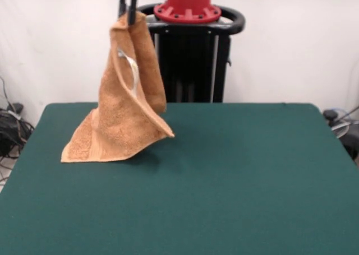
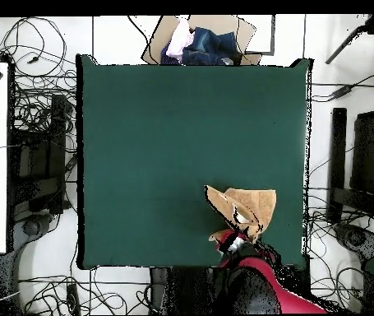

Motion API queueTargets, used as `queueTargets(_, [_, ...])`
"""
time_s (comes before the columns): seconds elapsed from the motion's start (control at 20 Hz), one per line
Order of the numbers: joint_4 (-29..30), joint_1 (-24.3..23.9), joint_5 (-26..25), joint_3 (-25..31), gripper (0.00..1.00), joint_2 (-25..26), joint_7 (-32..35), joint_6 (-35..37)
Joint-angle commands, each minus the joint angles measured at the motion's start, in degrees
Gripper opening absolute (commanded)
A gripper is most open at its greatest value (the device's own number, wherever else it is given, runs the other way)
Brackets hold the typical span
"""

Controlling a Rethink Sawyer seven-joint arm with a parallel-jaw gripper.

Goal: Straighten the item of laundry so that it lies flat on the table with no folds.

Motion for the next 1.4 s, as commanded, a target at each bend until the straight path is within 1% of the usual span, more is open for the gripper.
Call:
queueTargets(0.05, [-2.46,6.62,-4.52,0.5,0.0,8.9,6.21,-1.57])
queueTargets(0.3, [-6.3,11.72,-5.58,-3.31,0.0,15.17,9.61,-5.12])
queueTargets(0.5, [-8.25,13.77,-4.2,-4.23,0.0,17.77,9.84,-5.24])
queueTargets(0.65, [-9.53,15.13,-3.38,-4.78,0.0,18.42,9.94,-4.76])
queueTargets(0.85, [-11.33,17.38,-2.14,-5.88,0.0,17.98,10.47,-2.61])
queueTargets(1.1, [-13.98,20.88,-0.32,-7.06,0.0,19.57,12.22,-1.36])
queueTargets(1.25, [-14.37,23.73,0.98,-8.26,0.0,19.8,13.79,-1.08])
queueTargets(1.4, [-15.37,26.05,2.41,-9.33,0.0,21.1,14.53,-1.05])
